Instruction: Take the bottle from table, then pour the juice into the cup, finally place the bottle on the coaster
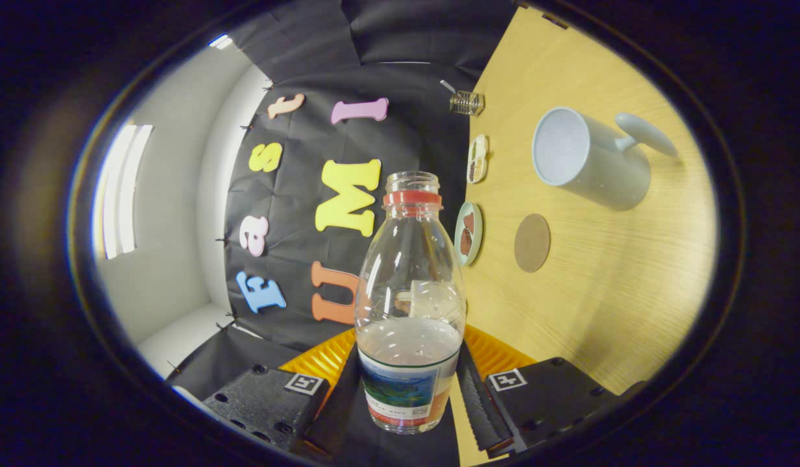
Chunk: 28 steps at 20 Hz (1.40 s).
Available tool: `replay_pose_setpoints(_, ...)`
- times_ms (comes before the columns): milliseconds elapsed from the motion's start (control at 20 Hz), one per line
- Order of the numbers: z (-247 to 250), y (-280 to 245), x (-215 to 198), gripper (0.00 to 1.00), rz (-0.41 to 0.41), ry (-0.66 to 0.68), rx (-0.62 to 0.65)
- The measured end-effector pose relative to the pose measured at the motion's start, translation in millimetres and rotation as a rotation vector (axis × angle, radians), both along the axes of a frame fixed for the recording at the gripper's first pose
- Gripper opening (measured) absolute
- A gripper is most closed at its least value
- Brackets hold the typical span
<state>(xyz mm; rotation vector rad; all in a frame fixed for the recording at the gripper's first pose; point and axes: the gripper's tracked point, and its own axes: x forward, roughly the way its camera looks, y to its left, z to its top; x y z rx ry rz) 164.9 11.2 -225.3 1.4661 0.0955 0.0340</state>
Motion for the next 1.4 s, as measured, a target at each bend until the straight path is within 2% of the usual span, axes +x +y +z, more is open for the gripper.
replay_pose_setpoints(150,2,-8,4,0.77,-0.009,0.002,0.125)
replay_pose_setpoints(500,0,-21,5,0.77,-0.026,0.028,0.270)
replay_pose_setpoints(1400,11,-28,11,0.77,-0.021,0.005,0.362)
